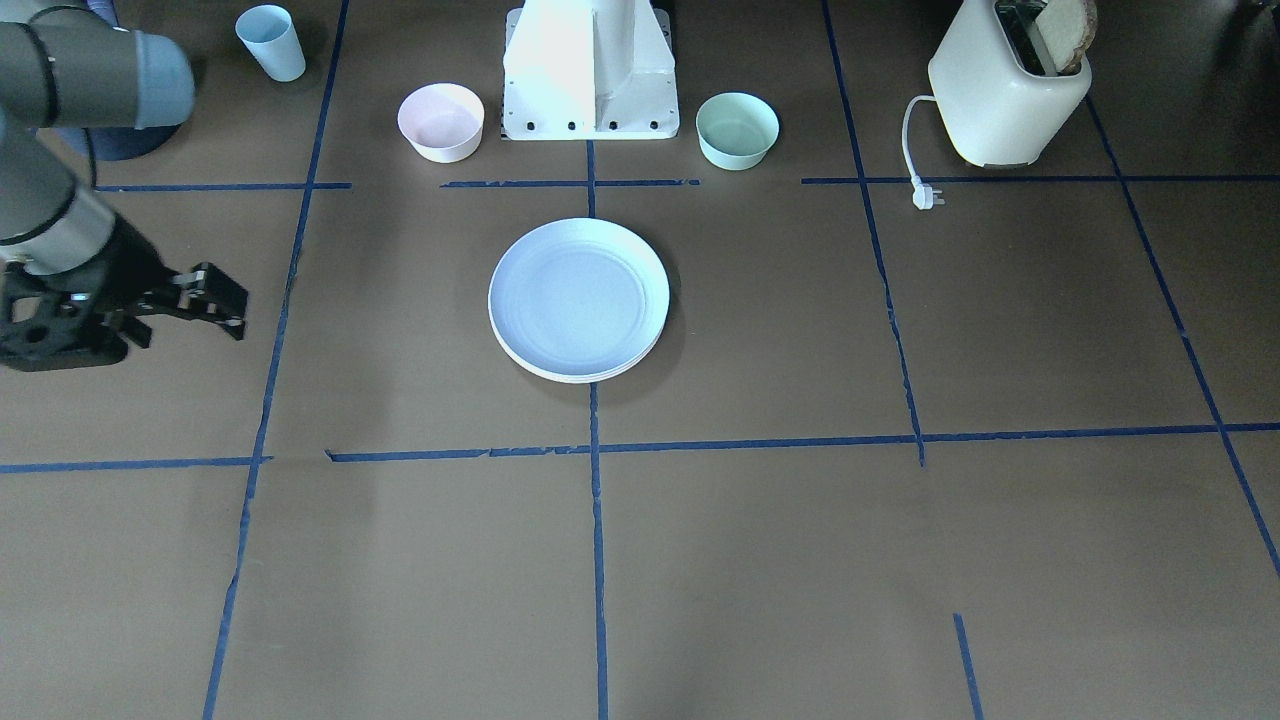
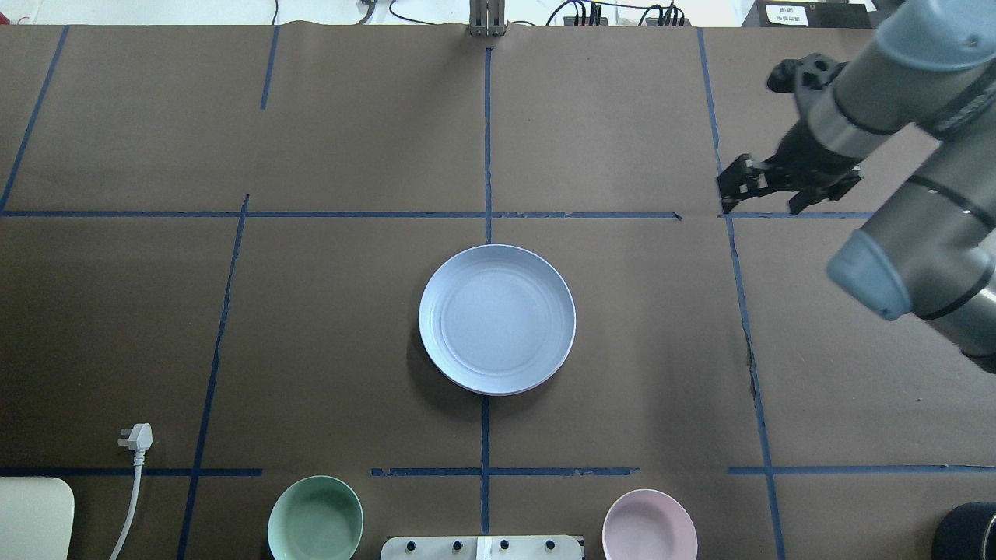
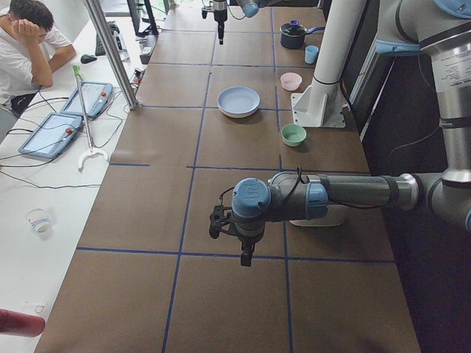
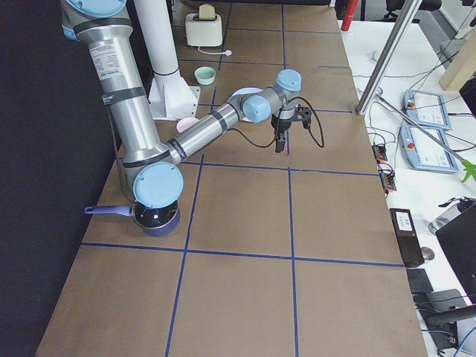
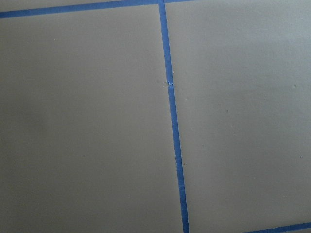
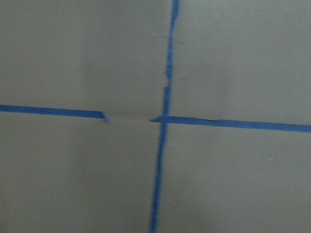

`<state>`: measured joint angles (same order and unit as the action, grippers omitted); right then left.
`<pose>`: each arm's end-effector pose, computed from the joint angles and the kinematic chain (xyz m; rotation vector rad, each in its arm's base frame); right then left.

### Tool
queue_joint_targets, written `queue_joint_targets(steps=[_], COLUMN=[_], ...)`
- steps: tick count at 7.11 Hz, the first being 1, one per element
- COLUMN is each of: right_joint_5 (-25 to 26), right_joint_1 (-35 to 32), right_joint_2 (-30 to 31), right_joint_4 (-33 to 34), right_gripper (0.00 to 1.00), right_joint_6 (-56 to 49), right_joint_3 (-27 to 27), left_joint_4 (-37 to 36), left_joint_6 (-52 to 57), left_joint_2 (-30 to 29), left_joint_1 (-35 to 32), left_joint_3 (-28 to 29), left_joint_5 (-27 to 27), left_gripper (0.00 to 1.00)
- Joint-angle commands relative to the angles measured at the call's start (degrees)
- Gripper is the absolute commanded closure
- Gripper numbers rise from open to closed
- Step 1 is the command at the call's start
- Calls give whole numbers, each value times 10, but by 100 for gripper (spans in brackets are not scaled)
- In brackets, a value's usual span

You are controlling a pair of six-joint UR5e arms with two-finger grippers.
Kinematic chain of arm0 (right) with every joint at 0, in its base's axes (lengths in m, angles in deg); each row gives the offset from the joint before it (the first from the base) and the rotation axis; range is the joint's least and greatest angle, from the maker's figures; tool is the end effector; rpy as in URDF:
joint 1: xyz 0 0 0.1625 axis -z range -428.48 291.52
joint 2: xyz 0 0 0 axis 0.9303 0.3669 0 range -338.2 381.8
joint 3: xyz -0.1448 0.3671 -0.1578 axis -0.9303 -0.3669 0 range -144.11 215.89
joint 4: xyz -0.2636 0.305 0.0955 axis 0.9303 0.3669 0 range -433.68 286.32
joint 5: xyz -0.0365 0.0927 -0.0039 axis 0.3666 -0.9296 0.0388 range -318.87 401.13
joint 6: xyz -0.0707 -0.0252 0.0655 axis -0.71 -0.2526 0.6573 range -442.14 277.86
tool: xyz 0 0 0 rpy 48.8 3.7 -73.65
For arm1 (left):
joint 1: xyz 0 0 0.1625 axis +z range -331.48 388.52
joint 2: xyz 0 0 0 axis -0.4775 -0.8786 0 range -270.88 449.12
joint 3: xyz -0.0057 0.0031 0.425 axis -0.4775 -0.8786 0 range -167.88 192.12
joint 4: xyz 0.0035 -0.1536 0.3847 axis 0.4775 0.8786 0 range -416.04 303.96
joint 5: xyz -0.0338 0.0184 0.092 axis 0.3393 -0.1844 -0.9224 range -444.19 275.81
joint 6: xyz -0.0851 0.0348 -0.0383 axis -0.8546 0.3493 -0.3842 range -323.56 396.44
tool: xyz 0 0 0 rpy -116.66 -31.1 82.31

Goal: Stack three plates with pink and blue

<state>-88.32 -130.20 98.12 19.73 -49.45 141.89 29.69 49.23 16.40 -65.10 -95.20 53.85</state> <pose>-0.2059 -0.5304 0.4061 0.0361 -0.8054 -0.0850 -0.0818 -0.3560 0.6418 0.0510 0.8399 0.1194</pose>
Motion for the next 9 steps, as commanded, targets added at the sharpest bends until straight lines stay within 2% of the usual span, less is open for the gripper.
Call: queue_joint_targets(steps=[1, 2, 4, 5, 9], right_joint_5=[-35, -36, -31, -30, -31], right_joint_1=[-131, -175, -246, -257, -258], right_joint_2=[120, 170, 251, 267, 273], right_joint_4=[3, 1, -3, -5, -5], right_gripper=[0, 0, 0, 0, 0], right_joint_6=[-258, -344, -449, -452, -445], right_joint_3=[-2, -2, -2, -2, -1], left_joint_4=[5, 5, 5, 5, 5], left_joint_6=[3, 2, 3, 2, 3], left_joint_2=[0, 5, 7, 7, 7], left_joint_1=[-1, 0, -1, 0, 0], left_joint_3=[13, 15, 11, 13, 13], left_joint_5=[-5, -7, -7, -7, -6], left_gripper=[0, 0, 0, 0, 0])
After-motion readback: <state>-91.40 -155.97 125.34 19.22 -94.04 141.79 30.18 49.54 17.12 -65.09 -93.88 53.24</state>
